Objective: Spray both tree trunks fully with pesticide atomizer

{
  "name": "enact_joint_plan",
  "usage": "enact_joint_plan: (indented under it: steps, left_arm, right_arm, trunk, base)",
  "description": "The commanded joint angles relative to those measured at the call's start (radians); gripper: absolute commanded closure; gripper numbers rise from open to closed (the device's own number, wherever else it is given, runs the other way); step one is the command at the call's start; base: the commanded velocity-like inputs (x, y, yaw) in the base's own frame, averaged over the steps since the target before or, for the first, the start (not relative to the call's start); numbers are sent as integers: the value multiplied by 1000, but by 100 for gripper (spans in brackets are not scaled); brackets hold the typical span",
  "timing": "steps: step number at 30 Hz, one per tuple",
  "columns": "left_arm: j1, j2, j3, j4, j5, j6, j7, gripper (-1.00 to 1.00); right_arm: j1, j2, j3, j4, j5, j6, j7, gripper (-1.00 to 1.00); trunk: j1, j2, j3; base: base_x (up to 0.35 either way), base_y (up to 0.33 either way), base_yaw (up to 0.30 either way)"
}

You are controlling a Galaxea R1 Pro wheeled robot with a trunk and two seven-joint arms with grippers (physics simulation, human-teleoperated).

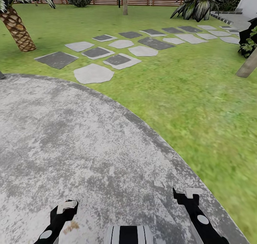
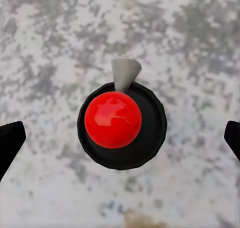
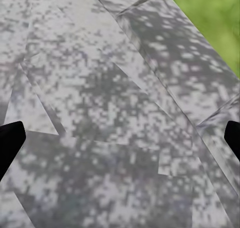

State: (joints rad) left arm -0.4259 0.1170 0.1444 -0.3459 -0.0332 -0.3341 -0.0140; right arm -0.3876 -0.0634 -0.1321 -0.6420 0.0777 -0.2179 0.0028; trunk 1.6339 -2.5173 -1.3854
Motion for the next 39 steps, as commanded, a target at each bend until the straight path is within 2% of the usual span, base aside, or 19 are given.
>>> enact_joint_plan:
  steps: [1, 5, 39]
  left_arm:
    - [-1, 0, 4, 1, -4, -3, -1, -100]
    - [-1, 0, 4, 1, -3, -3, -1, -100]
    - [-1, 1, 4, -6, -2, -4, -1, -100]
  right_arm:
    - [0, 0, -3, 1, 8, -3, 0, -100]
    - [0, 0, -3, 1, 8, -3, 0, -100]
    - [0, 0, -3, 4, 8, -3, 0, -100]
  trunk:
    - [0, 0, -4]
    - [2, -1, -20]
    - [2, -1, -20]
  base:
    - [0, 0, 0]
    - [0, 0, 0]
    - [9, 0, 0]
